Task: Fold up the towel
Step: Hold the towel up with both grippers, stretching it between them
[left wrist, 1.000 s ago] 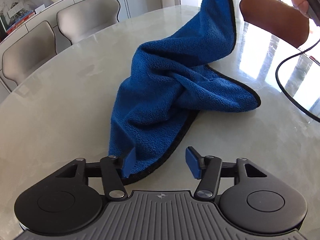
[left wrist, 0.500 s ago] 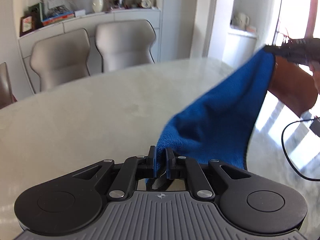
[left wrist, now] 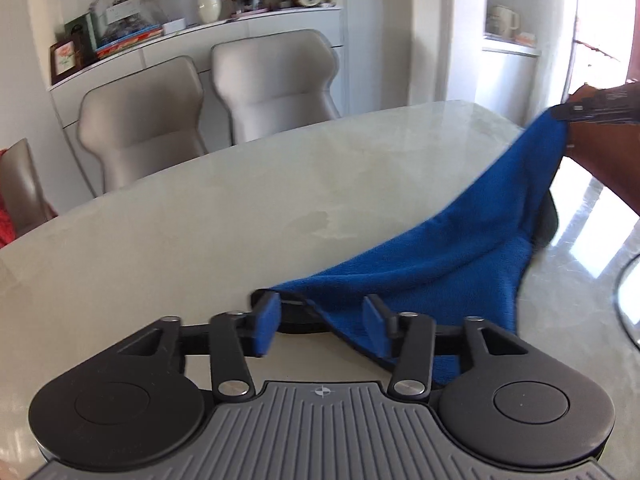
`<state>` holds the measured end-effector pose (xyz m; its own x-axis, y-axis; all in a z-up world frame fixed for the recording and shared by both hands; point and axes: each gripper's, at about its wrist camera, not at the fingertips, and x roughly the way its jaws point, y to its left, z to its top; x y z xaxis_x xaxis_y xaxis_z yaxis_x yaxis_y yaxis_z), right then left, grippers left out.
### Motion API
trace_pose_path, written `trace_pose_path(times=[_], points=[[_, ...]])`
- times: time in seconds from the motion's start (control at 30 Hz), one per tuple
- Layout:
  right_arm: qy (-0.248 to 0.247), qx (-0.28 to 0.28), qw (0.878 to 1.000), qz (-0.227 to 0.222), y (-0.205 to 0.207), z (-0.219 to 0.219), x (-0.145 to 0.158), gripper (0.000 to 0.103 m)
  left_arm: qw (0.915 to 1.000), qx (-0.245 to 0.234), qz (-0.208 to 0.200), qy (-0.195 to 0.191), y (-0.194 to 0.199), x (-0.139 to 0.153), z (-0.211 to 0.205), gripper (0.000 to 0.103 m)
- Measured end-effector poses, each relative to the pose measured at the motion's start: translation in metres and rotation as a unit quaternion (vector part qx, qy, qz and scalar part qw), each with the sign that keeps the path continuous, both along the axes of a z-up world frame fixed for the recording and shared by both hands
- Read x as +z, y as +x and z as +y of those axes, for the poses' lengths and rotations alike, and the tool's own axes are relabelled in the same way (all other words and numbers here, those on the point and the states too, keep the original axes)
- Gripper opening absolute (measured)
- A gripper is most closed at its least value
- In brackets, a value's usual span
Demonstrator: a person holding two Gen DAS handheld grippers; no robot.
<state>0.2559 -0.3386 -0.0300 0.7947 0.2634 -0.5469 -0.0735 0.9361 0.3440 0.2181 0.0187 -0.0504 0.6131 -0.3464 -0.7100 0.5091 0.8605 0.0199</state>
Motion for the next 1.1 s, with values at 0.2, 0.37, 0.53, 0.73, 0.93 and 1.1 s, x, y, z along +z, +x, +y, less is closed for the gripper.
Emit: trace_pose_path(times=[0.2, 0.37, 0.53, 0.73, 0.93, 1.1], points=[[0.009, 0.002, 1.0, 0.003, 0.001, 0.001, -0.005, 0.008, 0.9886, -0.147, 0.034, -0.002, -0.04, -0.021, -0.057, 0.057], [0.012, 0.005, 1.0, 0.006, 0.0, 0.001, -0.005, 0.008, 0.9823, -0.177, 0.057, 0.02, -0.046, -0.046, -0.088, 0.056], [0.016, 0.004, 1.0, 0.011, -0.004, -0.002, -0.006, 0.008, 0.9827, -0.163, 0.076, 0.046, -0.035, -0.058, -0.094, 0.056], [0.025, -0.003, 1.0, 0.014, -0.009, -0.009, -0.01, 0.008, 0.9802, -0.16, 0.098, 0.063, -0.024, -0.067, -0.093, 0.056], [0.028, -0.006, 0.999, 0.018, -0.011, -0.013, -0.012, 0.009, 0.978, -0.171, 0.095, 0.072, -0.022, -0.069, -0.093, 0.055], [0.037, -0.009, 0.999, 0.016, -0.013, -0.013, -0.011, 0.009, 0.9812, -0.147, 0.096, 0.08, -0.009, -0.064, -0.09, 0.006]])
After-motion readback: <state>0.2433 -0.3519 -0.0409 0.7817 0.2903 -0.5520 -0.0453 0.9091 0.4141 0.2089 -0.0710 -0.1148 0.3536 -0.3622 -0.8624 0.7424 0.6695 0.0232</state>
